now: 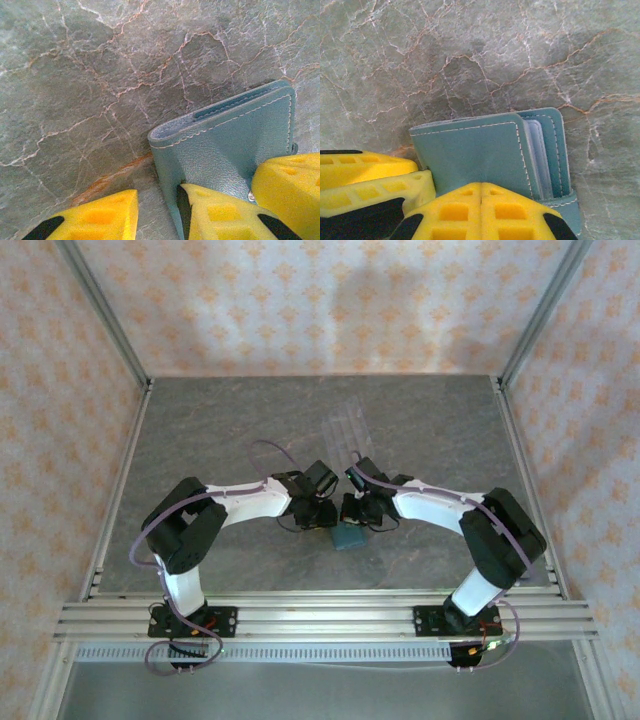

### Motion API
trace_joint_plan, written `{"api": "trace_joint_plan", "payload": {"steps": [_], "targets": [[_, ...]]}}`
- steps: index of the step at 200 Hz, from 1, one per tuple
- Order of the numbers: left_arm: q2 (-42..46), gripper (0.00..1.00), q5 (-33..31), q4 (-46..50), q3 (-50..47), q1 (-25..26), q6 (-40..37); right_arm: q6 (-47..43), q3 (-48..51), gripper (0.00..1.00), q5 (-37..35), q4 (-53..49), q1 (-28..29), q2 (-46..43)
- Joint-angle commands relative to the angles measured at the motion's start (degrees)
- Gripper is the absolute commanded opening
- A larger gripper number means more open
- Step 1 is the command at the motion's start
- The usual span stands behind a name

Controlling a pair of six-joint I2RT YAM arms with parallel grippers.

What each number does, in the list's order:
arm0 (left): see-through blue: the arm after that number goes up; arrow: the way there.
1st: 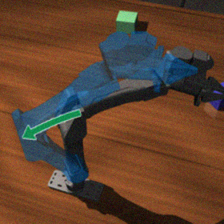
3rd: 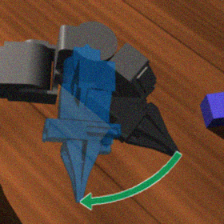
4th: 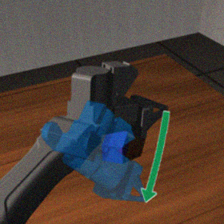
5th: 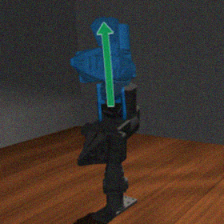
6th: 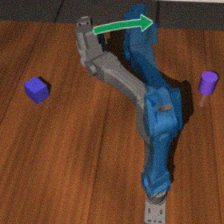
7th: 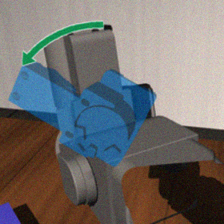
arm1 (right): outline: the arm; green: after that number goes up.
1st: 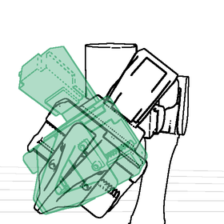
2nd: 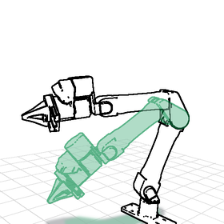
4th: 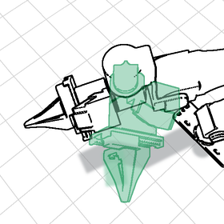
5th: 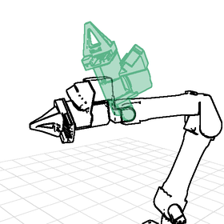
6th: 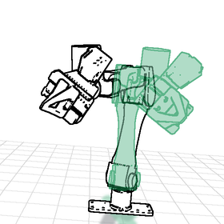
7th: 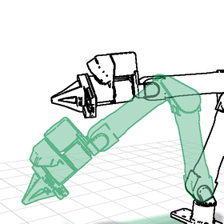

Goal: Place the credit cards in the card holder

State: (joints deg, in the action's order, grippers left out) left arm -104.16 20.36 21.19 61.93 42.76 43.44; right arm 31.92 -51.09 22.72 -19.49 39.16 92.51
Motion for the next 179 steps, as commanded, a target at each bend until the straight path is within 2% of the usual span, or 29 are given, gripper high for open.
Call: {"api": "trace_joint_plan", "payload": {"steps": [1, 179], "targets": [[-2.49, 0.3, 0.25, 1.22, 0.54, 1.31, -0.81, 0.15, 2.15, 0.0, 2.06, 0.79, 0.18, 2.23], [-3.91, 0.29, -0.5, 1.32, 0.95, 1.27, -0.46, 2.01, 4.82, 0.0, 6.52, 2.98, 0.13, -1.08]]}}
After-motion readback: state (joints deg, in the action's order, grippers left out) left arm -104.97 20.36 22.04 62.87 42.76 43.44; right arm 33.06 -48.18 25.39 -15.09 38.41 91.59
